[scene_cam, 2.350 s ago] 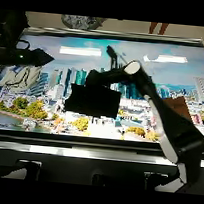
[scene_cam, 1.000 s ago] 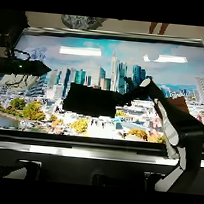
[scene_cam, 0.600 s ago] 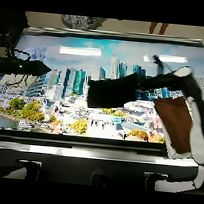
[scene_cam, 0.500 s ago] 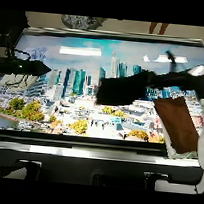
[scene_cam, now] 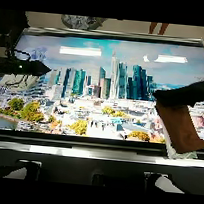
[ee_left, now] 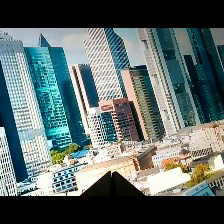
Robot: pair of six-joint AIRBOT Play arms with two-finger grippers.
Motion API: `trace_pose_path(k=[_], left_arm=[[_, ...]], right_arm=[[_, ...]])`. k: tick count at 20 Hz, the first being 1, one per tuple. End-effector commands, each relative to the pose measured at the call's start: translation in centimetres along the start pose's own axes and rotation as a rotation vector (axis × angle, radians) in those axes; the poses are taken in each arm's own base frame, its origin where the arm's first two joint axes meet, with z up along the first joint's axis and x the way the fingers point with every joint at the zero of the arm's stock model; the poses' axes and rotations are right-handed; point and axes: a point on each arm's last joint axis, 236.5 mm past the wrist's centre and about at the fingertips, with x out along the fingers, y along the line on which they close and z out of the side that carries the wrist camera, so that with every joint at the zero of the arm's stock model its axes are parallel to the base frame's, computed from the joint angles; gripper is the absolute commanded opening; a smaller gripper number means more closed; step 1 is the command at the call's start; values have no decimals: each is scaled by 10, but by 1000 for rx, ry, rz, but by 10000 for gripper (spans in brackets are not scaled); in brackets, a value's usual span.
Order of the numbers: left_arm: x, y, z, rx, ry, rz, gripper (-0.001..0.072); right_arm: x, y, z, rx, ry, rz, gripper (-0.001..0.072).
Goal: Fold the shirts.
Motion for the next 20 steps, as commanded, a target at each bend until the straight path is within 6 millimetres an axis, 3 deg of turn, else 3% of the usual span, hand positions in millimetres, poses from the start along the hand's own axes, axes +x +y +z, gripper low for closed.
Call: trace_pose_path(k=[1,3,4,6,8,10,14,15,16,17,19,20], left_arm=[[0,1,0,3,0,3,31],[0,1,0,3,0,3,31],[0,1,0,12,0,3,32],[0,1,0,18,-1,3,32],[0,1,0,18,-1,3,31],[0,1,0,17,-1,3,31],[0,1,0,16,0,3,31],[0,1,0,16,1,2,32],[0,0,0,16,1,2,32],[-2,-3,-1,17,5,-9,32],[-15,-16,5,50,16,-29,32],[-25,-23,16,77,-3,-32,32]], right_arm=[[-52,-30,-5,83,-75,-77,51],[-72,-41,-12,112,-93,-115,52],[-80,-55,-31,124,-31,-174,52],[-100,-101,-92,205,201,-407,53],[-113,-130,-129,259,324,-543,53],[-104,-146,-163,323,419,-563,53],[-66,-176,-230,407,523,-565,63],[-60,-181,-245,425,545,-574,255],[-59,-187,-254,403,570,-581,572],[-64,-193,-254,339,589,-600,690],[-94,-211,-220,236,519,-734,692],[-115,-214,-183,155,429,-802,688]])
